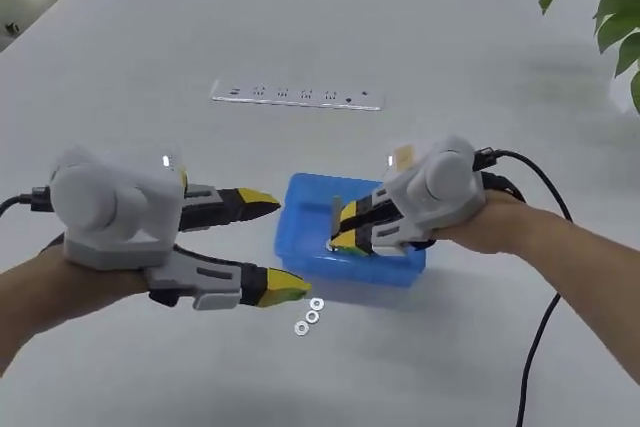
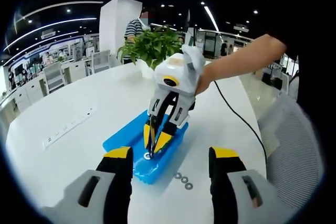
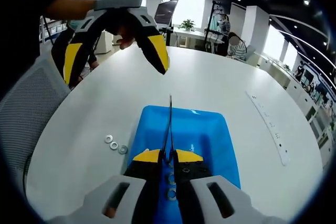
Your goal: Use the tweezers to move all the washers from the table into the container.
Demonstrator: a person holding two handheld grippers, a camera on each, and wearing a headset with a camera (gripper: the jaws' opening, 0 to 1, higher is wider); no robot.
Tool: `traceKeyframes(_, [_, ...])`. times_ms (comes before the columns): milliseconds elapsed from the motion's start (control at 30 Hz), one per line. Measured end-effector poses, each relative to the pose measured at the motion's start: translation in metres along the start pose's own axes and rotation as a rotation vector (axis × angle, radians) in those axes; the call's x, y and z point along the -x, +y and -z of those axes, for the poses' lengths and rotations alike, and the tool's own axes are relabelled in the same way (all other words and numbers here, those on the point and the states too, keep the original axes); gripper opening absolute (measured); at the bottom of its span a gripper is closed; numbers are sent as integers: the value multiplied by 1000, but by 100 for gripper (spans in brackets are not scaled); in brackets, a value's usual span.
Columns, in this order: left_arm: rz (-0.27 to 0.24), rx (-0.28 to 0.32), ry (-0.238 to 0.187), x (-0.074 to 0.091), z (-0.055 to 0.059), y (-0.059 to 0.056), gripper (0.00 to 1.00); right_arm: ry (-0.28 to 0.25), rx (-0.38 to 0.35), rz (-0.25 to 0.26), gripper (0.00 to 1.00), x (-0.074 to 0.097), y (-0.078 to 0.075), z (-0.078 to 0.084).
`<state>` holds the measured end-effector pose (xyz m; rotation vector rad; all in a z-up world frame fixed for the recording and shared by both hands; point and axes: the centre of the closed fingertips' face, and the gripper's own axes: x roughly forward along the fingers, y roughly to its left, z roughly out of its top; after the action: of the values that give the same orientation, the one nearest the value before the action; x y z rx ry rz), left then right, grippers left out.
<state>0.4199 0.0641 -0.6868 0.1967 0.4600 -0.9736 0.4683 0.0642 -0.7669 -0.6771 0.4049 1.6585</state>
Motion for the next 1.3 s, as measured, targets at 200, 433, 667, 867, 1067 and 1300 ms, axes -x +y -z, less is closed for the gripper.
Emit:
traceKeyframes(200, [7, -20, 12, -11, -4, 9, 50, 0, 7, 0, 10, 0, 0, 0])
traceKeyframes(433, [9, -59, 26, -21, -8, 21, 34, 4, 19, 0, 10, -1, 0, 0])
traceKeyframes(667, [33, -106, 24, -32, -16, 24, 22, 6, 26, -1, 10, -1, 1, 0])
traceKeyframes(867, [64, -143, 26, -38, -20, 21, 14, 12, 36, -5, 10, -1, 2, 0])
traceKeyframes(1067, [82, -169, 29, -41, -23, 21, 7, 17, 43, -10, 10, -1, 3, 0])
traceKeyframes(1300, [87, -197, 36, -43, -23, 21, 6, 42, 45, 0, 12, 0, 2, 2])
